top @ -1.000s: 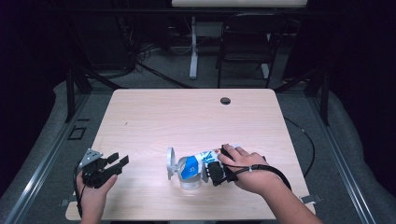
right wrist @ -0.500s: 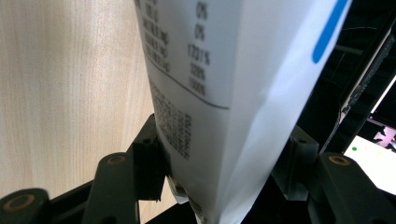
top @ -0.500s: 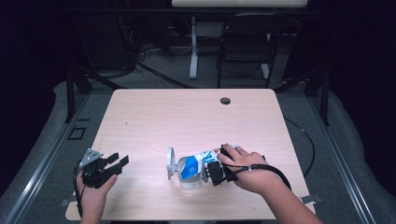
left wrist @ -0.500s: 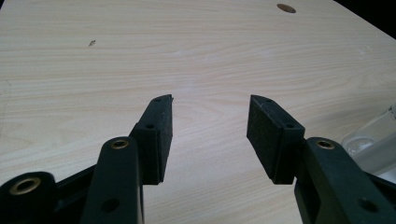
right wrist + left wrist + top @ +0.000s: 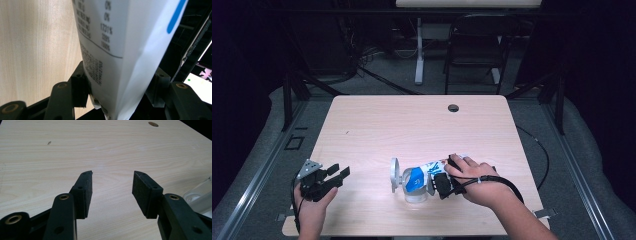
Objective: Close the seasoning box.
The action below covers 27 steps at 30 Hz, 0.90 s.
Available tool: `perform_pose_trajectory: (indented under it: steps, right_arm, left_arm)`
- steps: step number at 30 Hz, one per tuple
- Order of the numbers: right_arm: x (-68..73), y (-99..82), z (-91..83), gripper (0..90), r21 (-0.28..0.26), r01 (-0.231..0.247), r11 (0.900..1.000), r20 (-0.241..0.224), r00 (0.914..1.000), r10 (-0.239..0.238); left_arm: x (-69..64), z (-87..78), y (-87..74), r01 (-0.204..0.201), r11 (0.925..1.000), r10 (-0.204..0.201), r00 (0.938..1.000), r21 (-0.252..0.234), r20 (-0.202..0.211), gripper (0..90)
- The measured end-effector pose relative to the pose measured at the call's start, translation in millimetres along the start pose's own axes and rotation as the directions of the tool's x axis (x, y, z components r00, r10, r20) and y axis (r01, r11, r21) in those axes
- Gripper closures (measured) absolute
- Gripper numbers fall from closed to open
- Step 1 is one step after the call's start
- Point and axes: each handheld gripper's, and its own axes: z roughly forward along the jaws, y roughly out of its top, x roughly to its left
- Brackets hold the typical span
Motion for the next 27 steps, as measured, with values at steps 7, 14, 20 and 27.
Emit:
perform_pose_trajectory:
  steps: [7, 14, 20, 27]
  right_arm:
    - [-0.4, 0.6, -1.0, 45.1, 0.008, 0.014, 0.9999, 0.007, 0.9999, -0.014]
    - [-0.7, 0.9, -1.1, 45.2, 0.01, 0.016, 0.9998, 0.007, 0.9998, -0.016]
    - [-1.1, 1.2, -1.3, 45.1, 0.012, 0.02, 0.9997, 0.007, 0.9998, -0.02]
    - [-1.1, 1.0, -1.4, 45.3, 0.01, 0.025, 0.9996, 0.009, 0.9997, -0.025]
  left_arm:
    - [0.3, 0.5, -0.5, 0.005, 1.0, -0.005, 1.0, -0.001, 0.0, 51.0]
    - [0.7, -0.2, -0.3, 0.004, 1.0, -0.004, 1.0, 0.001, -0.001, 51.0]
    - [0.5, 0.2, -0.3, 0.003, 1.0, -0.003, 1.0, 0.0, -0.002, 51.0]
    - [0.7, 0.0, -0.4, 0.004, 1.0, -0.004, 1.0, 0.002, -0.002, 51.0]
